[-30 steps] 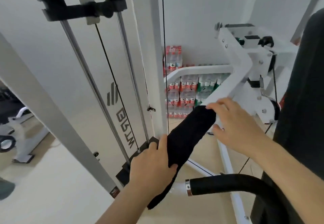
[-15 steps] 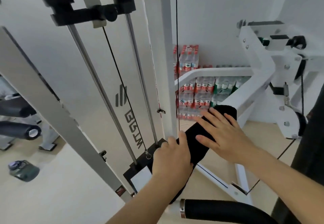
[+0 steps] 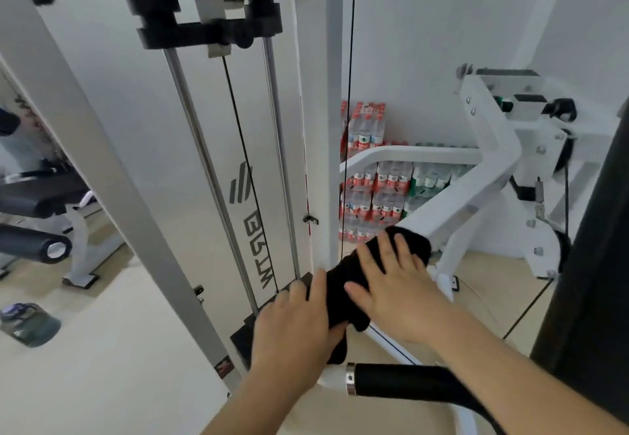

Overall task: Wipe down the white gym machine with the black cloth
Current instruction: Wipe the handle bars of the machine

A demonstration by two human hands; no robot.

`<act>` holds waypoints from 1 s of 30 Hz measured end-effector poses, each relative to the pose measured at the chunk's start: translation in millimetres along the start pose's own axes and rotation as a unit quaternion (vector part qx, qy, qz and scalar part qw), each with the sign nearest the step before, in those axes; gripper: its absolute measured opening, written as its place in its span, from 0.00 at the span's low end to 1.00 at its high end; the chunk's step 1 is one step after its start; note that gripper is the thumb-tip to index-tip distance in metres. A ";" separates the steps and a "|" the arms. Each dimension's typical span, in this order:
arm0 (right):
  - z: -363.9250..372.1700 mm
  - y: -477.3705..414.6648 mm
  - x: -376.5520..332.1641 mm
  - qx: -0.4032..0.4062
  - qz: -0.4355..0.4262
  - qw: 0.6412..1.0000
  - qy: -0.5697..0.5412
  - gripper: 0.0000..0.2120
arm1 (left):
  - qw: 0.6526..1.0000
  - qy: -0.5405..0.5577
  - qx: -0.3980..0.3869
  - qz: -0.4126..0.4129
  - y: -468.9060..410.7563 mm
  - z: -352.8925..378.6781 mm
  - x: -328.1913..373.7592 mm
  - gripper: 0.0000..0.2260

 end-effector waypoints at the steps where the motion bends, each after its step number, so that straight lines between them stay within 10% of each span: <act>1: 5.4 12.0 -19.7 -0.003 -0.015 1.000 0.003 0.34 | 1.000 0.002 -0.003 -0.006 12.7 -2.2 -8.2 0.32; 11: -15.4 24.0 -38.4 0.108 -0.046 0.993 -0.003 0.26 | 0.965 0.243 -0.052 -0.085 43.1 -14.2 -41.3 0.26; 15: 7.9 -3.6 -27.5 0.086 -0.069 0.994 0.008 0.35 | 0.989 0.113 -0.090 -0.035 22.2 -5.7 -35.5 0.25; 22: -22.5 -46.3 75.2 0.074 0.188 0.978 -0.049 0.28 | 0.992 0.073 -0.052 0.088 -51.1 5.8 35.5 0.26; 30: -6.0 12.9 -28.4 0.060 0.292 0.930 -0.214 0.38 | 0.954 0.217 -0.113 0.174 3.6 -7.5 -47.0 0.25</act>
Point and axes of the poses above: each hand's wrist, its own y-axis away from the middle knuckle, its own z-axis out of the palm, x = y × z, the point moved 7 cm from there along -y, towards the middle knuckle
